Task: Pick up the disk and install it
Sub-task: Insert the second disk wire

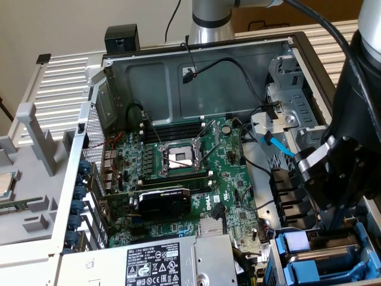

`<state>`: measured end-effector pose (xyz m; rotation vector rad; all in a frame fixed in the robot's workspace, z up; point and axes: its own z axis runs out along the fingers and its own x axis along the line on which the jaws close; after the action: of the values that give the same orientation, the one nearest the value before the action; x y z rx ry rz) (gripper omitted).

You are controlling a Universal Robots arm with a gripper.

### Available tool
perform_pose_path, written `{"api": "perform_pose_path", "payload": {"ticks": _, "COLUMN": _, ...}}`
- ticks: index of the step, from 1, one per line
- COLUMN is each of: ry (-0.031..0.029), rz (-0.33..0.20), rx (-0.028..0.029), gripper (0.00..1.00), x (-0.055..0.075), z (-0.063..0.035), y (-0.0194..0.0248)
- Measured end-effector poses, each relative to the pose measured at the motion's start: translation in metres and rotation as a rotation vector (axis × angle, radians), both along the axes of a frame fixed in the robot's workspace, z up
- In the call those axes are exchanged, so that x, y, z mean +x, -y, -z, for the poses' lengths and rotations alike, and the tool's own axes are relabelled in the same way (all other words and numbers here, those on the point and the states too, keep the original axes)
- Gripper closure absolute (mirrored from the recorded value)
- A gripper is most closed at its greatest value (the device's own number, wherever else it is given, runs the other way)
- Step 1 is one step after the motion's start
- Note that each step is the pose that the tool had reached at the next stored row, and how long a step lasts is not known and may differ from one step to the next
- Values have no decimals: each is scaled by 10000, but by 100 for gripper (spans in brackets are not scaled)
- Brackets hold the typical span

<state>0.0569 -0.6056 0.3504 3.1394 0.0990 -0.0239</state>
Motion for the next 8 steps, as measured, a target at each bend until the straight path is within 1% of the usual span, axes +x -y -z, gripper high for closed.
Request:
{"api": "perform_pose_path", "payload": {"ticks": 3, "ry": 0, "rz": 155, "rx": 0, "gripper": 89, "x": 0, "z": 6, "y": 0}}
{"api": "perform_pose_path", "payload": {"ticks": 8, "ry": 0, "rz": 165, "rx": 0, "gripper": 89, "x": 0, "z": 30, "y": 0}}
